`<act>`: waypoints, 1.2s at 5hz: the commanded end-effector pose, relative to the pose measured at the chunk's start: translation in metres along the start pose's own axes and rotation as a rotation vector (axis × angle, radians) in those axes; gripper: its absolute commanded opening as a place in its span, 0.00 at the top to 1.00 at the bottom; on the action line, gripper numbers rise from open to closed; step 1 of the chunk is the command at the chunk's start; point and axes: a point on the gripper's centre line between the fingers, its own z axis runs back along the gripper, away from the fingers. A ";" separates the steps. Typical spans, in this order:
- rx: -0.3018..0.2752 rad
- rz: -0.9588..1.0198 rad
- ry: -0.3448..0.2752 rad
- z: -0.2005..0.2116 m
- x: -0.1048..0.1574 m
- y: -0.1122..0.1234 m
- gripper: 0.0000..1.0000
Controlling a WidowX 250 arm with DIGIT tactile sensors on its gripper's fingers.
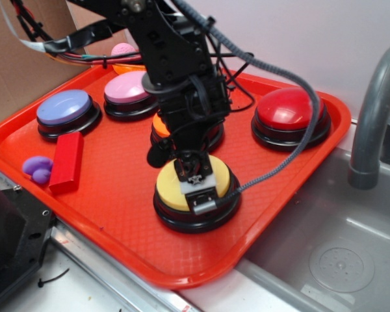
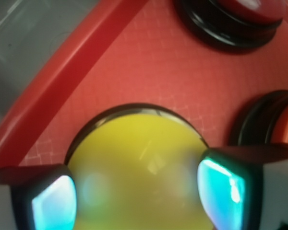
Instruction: Push the yellow button.
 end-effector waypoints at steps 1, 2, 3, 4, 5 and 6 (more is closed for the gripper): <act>-0.008 0.002 0.019 0.002 0.001 -0.002 0.00; 0.033 0.014 -0.001 0.021 0.006 0.000 0.00; 0.070 0.050 -0.056 0.036 0.008 0.005 0.00; 0.092 0.066 -0.042 0.044 0.008 0.004 0.00; 0.110 0.077 -0.054 0.056 0.005 0.003 0.00; 0.125 0.114 -0.066 0.068 0.001 0.006 0.00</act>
